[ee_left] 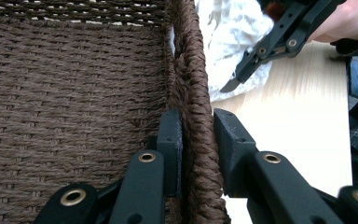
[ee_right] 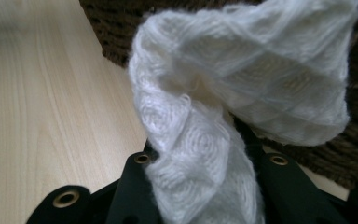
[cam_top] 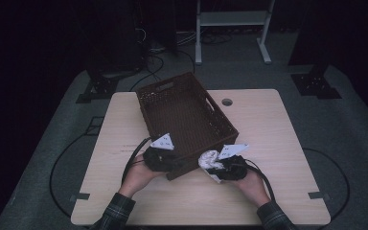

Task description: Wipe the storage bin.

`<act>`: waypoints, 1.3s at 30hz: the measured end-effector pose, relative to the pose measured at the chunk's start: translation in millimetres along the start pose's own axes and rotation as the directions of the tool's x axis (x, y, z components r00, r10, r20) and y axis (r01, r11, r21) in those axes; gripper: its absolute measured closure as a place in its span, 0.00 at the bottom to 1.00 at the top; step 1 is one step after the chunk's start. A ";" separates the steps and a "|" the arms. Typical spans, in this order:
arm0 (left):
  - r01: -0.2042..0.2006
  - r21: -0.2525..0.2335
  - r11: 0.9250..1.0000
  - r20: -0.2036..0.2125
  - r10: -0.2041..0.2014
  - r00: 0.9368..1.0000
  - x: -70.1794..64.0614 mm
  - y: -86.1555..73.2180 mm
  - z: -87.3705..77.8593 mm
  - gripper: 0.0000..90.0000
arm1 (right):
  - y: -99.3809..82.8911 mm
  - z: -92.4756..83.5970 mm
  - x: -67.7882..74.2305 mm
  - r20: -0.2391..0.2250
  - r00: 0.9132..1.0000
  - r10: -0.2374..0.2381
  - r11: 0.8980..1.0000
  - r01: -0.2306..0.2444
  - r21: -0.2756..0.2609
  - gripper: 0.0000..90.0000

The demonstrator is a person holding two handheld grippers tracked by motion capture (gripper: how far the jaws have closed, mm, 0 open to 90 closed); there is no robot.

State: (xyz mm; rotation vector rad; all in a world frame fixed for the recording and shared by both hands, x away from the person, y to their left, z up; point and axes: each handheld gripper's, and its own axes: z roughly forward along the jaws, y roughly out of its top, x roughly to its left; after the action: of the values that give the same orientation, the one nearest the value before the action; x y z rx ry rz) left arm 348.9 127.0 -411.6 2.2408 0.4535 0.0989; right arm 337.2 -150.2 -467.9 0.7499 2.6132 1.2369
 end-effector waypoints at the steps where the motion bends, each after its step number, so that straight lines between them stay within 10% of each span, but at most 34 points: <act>1: -0.001 0.000 1.000 0.000 0.001 1.000 0.0 0.0 0.0 0.80 | -0.7 1.6 -0.1 -0.001 1.000 -0.001 1.000 0.001 0.009 0.77; 11: -0.002 0.000 1.000 0.000 0.002 1.000 0.1 0.1 -0.1 0.80 | -1.9 12.9 8.0 -0.019 1.000 -0.015 0.998 0.016 0.068 0.77; 23: 0.001 0.002 1.000 -0.001 -0.001 1.000 -0.2 0.4 0.1 0.80 | 14.6 -28.1 29.5 -0.010 0.997 -0.074 0.994 0.073 -0.087 0.77; 39: -0.003 0.008 1.000 -0.001 0.003 1.000 0.0 0.5 -0.1 0.80 | 31.5 -47.2 47.5 -0.033 0.985 -0.167 0.957 0.154 -0.246 0.77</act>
State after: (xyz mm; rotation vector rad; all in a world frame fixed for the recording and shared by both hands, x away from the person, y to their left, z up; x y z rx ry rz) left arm 349.1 126.8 -411.2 2.2493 0.4515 0.1002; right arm 291.9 -141.8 -410.1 0.4580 2.4419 1.5082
